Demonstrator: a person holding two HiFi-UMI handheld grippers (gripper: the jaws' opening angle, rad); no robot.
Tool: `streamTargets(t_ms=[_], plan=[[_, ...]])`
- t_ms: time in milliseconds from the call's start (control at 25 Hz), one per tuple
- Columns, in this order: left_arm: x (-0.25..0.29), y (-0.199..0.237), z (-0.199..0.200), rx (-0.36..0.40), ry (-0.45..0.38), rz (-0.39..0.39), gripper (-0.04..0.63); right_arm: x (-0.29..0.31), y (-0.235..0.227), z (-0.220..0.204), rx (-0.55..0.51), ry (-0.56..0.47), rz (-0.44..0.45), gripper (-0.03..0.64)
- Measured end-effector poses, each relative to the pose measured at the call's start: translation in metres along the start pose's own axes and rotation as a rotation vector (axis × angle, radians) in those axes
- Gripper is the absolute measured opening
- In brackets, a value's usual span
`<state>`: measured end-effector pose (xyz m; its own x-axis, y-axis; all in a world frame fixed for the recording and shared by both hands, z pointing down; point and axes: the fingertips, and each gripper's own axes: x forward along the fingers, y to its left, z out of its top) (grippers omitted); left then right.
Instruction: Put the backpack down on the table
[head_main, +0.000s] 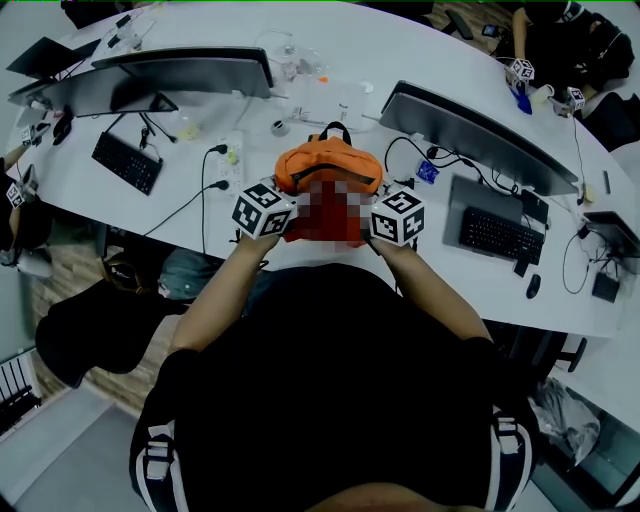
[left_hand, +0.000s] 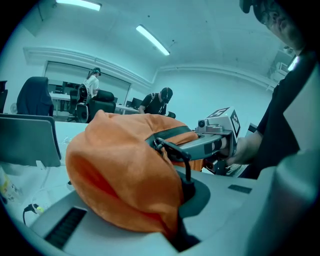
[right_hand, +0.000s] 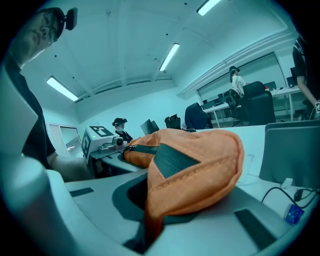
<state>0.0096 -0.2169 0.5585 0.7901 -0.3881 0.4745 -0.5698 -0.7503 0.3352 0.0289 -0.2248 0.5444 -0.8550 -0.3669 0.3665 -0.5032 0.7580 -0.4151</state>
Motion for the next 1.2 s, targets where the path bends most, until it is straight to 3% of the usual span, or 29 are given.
streamTargets(t_ms=[520, 1200], plan=[[0.022, -0.002, -0.048, -0.069, 0.064, -0.059, 0.049, 0.005, -0.017, -0.055, 0.067, 0.084, 0.013, 0.035], [0.052, -0.001, -0.116, -0.129, 0.21, -0.113, 0.049, 0.014, -0.037, -0.13, 0.163, 0.177, -0.006, 0.035]])
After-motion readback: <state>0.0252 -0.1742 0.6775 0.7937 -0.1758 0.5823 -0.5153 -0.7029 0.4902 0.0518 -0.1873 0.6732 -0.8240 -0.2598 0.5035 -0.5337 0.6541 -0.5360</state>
